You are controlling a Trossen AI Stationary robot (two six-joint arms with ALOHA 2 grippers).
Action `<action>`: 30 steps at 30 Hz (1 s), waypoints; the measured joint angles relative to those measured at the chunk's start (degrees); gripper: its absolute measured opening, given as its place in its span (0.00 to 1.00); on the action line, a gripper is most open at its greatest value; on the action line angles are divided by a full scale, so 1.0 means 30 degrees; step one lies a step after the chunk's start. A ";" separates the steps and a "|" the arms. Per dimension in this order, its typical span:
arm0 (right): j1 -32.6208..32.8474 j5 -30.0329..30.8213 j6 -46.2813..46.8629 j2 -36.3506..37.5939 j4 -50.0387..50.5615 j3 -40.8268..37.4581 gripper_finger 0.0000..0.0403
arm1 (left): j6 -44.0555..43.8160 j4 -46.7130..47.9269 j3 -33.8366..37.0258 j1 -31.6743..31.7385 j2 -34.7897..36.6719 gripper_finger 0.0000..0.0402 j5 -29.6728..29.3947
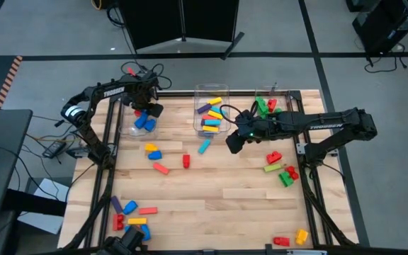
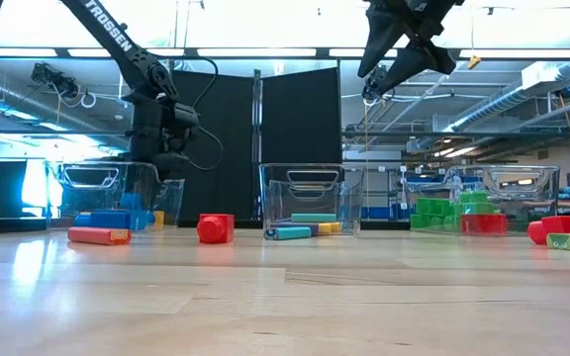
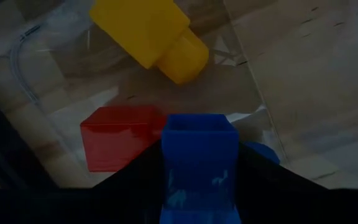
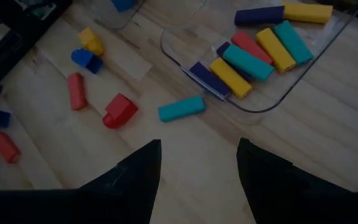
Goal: Sort blocks by size
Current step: Put the blue 1 stud game piece into the left transparent bin
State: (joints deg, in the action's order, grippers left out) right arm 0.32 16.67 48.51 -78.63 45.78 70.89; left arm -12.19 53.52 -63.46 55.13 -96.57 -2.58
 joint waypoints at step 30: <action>-0.0044 0.0640 0.0508 0.0000 -0.0249 0.0000 0.54 | 0.0954 -0.0267 -0.0107 0.0000 -0.0007 0.64 -0.0088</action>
State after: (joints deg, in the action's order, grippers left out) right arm 0.19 18.59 50.04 -78.63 45.03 70.89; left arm -9.32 52.71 -63.78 55.13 -96.60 -2.84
